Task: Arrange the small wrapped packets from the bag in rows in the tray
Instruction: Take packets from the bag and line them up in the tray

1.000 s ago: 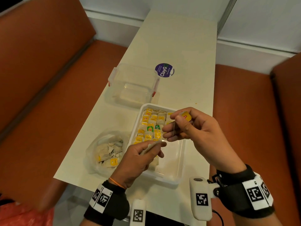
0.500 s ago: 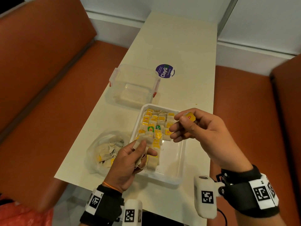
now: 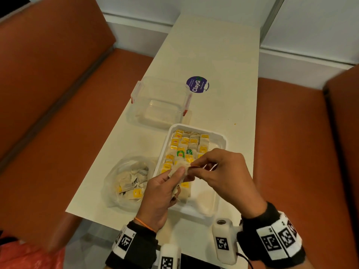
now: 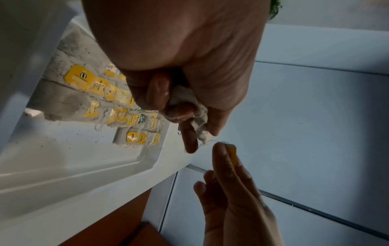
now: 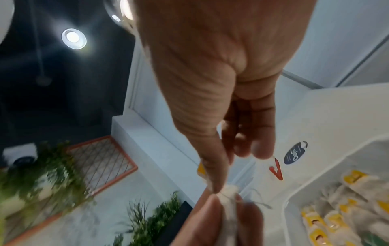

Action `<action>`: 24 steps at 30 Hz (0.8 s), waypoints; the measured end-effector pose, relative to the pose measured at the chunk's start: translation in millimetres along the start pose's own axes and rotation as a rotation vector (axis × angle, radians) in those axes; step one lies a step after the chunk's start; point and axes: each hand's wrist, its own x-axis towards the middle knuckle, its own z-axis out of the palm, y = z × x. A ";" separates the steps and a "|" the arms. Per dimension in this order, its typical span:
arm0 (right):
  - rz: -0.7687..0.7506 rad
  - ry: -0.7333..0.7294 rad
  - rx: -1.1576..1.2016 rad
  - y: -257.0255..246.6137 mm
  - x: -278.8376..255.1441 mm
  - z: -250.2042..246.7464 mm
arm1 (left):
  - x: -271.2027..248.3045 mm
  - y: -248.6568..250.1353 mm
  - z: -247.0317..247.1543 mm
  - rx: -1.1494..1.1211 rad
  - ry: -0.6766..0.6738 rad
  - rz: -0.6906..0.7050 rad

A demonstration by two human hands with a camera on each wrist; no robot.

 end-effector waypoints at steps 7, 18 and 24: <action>0.337 -0.189 0.423 2.8 11.0 -5.6 | -1.1 0.0 2.4 0.041 -0.011 -0.011; 0.567 -0.084 0.861 14.1 5.5 13.8 | 9.2 -7.2 6.3 -0.054 0.105 0.038; 0.693 -0.083 1.020 14.7 2.4 31.6 | 6.7 -6.1 17.4 -0.121 0.043 0.062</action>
